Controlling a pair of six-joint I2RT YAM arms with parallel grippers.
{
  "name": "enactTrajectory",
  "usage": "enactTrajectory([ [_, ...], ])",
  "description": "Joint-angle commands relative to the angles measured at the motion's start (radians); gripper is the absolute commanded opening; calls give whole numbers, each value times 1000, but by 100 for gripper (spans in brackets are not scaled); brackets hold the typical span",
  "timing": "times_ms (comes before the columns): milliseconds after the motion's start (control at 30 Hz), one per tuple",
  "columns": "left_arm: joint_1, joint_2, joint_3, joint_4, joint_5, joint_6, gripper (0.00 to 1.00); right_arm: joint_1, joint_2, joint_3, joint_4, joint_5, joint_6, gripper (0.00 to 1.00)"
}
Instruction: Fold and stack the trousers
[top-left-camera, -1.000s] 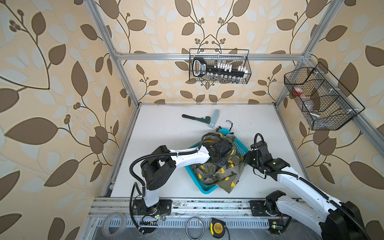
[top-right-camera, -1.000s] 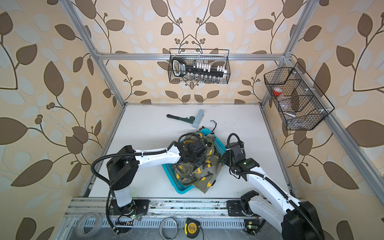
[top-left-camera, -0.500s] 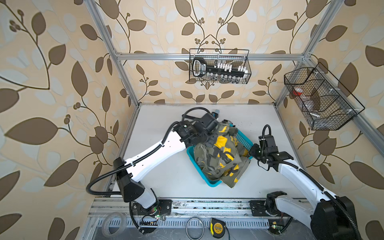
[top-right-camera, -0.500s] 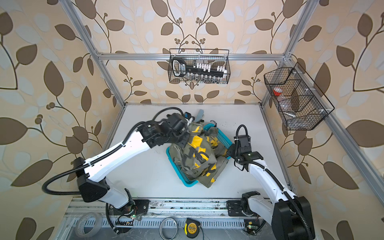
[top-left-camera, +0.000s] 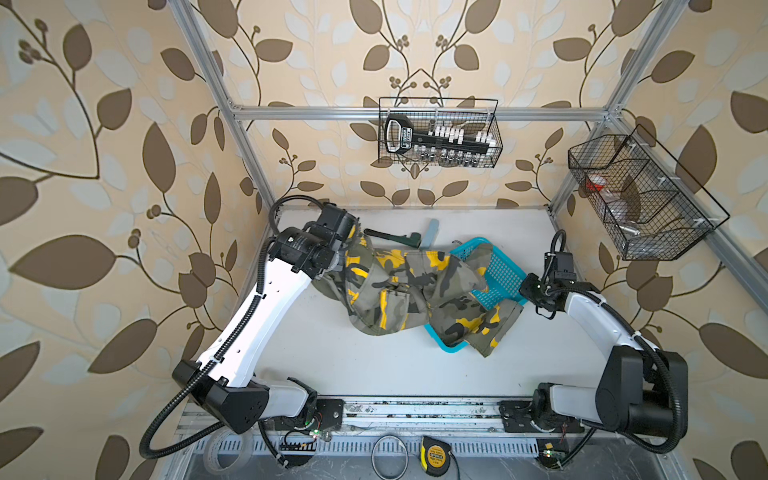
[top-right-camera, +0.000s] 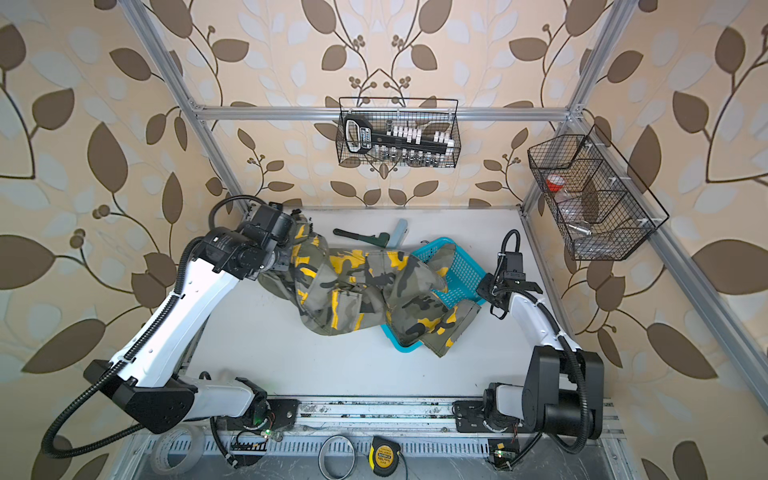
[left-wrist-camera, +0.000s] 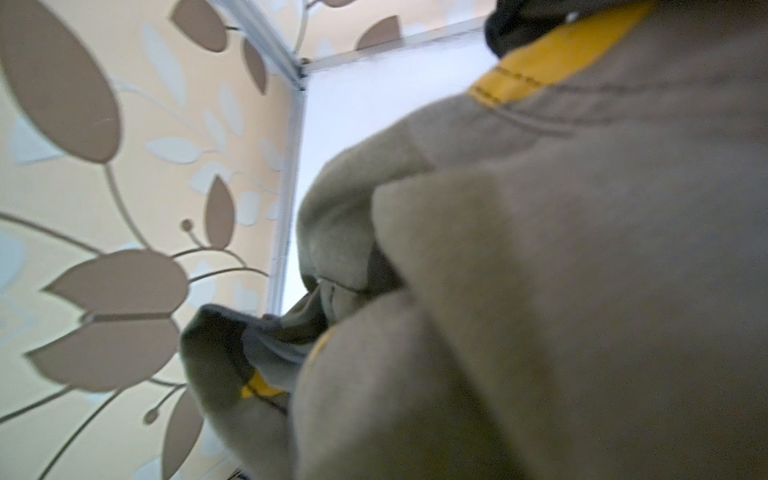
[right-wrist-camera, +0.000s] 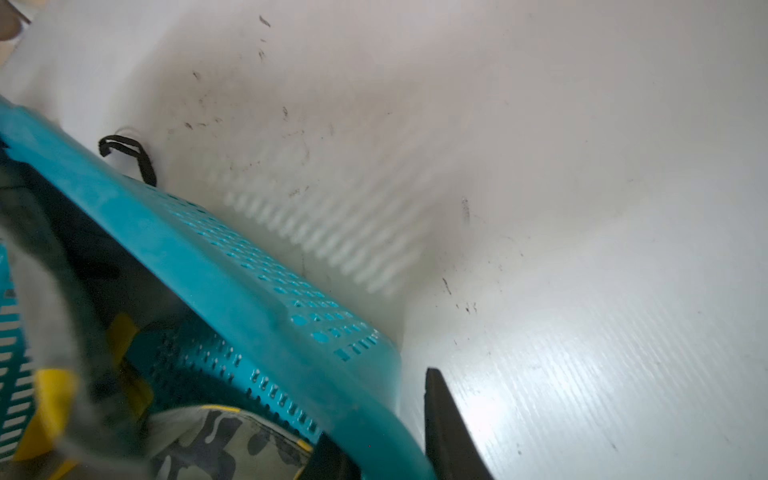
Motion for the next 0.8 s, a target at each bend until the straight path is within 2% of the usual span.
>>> enactTrajectory([
  [0, 87, -91, -31, -1, -294, 42, 0, -36, 59, 39, 30, 301, -146, 8],
  [100, 165, -76, -52, 13, -358, 28, 0, -39, 123, 102, 19, 316, -171, 10],
  [200, 178, -42, -70, 15, -422, 30, 0, -38, 177, 155, 22, 337, -197, 11],
  [267, 178, -24, -88, 13, -415, 27, 0, -40, 208, 179, 37, 348, -211, 12],
  [333, 177, -29, -114, 21, -303, 21, 0, -42, 245, 205, 54, 345, -231, 13],
  [467, 158, -49, -197, 58, 55, 15, 0, -42, 305, 267, 66, 306, -262, 18],
  [567, 117, -41, -275, 97, 212, 5, 0, -42, 340, 315, 54, 283, -280, 24],
  [600, 101, -32, -303, 116, 249, 3, 3, -43, 351, 329, 50, 271, -287, 26],
  [633, 86, -23, -325, 135, 272, 3, 7, -42, 357, 340, 43, 261, -288, 28],
  [667, 69, -10, -344, 156, 301, 4, 28, -40, 359, 347, 40, 248, -290, 32],
  [700, 47, 5, -352, 165, 313, 8, 59, -37, 357, 353, 36, 240, -291, 35],
  [733, 29, 19, -351, 166, 308, 15, 71, -34, 354, 358, 26, 235, -292, 39],
  [767, 8, 35, -337, 161, 297, 20, 88, -32, 347, 365, 14, 231, -291, 43],
])
